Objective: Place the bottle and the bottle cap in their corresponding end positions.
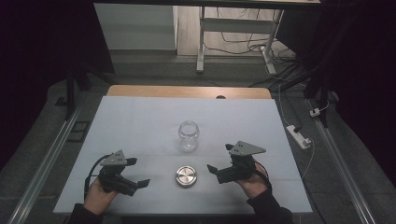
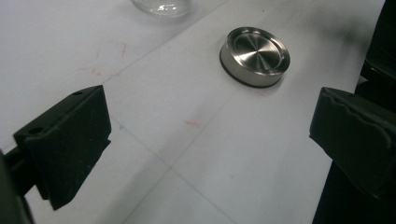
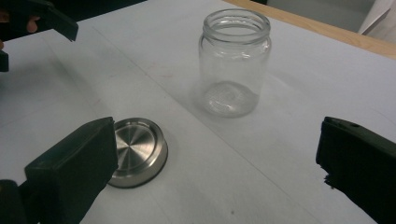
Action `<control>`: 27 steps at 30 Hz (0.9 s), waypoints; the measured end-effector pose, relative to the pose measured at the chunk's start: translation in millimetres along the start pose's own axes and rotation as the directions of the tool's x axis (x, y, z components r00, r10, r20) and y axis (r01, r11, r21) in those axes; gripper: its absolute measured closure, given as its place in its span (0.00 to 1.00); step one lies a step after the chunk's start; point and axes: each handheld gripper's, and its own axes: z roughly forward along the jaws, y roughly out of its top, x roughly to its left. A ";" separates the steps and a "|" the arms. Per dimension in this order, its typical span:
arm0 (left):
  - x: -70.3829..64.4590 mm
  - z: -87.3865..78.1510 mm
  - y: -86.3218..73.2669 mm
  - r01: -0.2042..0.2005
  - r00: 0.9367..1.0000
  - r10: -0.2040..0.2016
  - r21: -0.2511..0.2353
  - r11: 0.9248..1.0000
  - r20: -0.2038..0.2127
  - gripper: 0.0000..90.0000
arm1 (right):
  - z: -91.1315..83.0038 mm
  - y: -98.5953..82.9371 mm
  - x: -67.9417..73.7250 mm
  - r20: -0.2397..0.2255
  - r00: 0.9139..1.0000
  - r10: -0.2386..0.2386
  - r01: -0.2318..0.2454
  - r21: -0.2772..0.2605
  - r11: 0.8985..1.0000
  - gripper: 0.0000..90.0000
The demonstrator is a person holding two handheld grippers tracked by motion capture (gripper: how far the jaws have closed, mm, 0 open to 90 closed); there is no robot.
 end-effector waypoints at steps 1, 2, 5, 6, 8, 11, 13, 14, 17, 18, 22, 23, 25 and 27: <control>-0.1 -1.7 -2.0 0.005 1.000 -0.005 -0.002 1.000 -0.002 0.00 | -2.8 -1.4 -0.5 0.004 1.000 0.003 -0.003 -0.003 1.000 0.00; -0.1 -3.4 -4.1 0.009 1.000 -0.009 -0.004 1.000 -0.004 0.00 | -5.7 -2.9 -1.0 0.007 1.000 0.008 -0.008 -0.004 1.000 0.00; -0.2 -8.1 -9.6 0.023 1.000 -0.023 -0.005 1.000 -0.008 0.00 | -14.4 -7.7 -3.9 0.018 1.000 0.018 -0.018 -0.010 1.000 0.00; -0.1 -9.6 -11.2 0.023 1.000 -0.023 -0.006 1.000 -0.011 0.00 | -17.5 -9.2 -4.7 0.025 0.999 0.026 -0.026 -0.011 1.000 0.00; -0.2 -12.6 -14.1 0.029 1.000 -0.029 -0.008 1.000 -0.013 0.00 | -23.4 -12.3 -6.9 0.035 0.999 0.035 -0.034 -0.017 0.999 0.00; -0.6 -16.4 -18.3 0.035 0.999 -0.035 -0.010 0.999 -0.023 0.00 | -31.4 -17.3 -9.0 0.048 0.997 0.053 -0.052 -0.020 0.998 0.00; -0.9 -19.1 -21.1 0.041 0.999 -0.041 -0.009 0.999 -0.030 0.00 | -36.0 -21.0 -10.0 0.058 0.997 0.057 -0.057 -0.015 0.998 0.00; -0.9 -20.1 -22.5 0.042 0.999 -0.042 -0.011 0.999 -0.032 0.00 | -38.2 -23.0 -10.3 0.066 0.996 0.059 -0.058 -0.012 0.998 0.00; 0.0 -23.4 -27.0 0.058 0.998 -0.059 -0.014 0.998 -0.023 0.00 | -44.3 -28.8 -10.8 0.081 0.995 0.063 -0.063 0.004 0.998 0.00; 0.1 -24.3 -28.5 0.061 0.998 -0.062 -0.013 0.998 -0.028 0.00 | -46.1 -30.6 -11.0 0.088 0.994 0.063 -0.064 0.007 0.998 0.00; 0.5 -28.7 -34.3 0.073 0.997 -0.073 -0.015 0.997 -0.037 0.00 | -54.3 -36.9 -11.9 0.112 0.991 0.068 -0.070 0.012 0.997 0.00; 0.4 -30.0 -35.7 0.075 0.996 -0.076 -0.015 0.997 -0.040 0.00 | -56.5 -38.5 -12.4 0.116 0.991 0.071 -0.073 0.013 0.997 0.00; 0.3 -32.8 -38.7 0.080 0.996 -0.080 -0.015 0.997 -0.050 0.00 | -61.0 -42.2 -13.5 0.125 0.989 0.080 -0.083 0.012 0.997 0.00; 0.3 -35.7 -41.8 0.086 0.994 -0.087 -0.019 0.996 -0.058 0.00 | -65.7 -46.4 -14.5 0.137 0.986 0.091 -0.093 0.013 0.996 0.00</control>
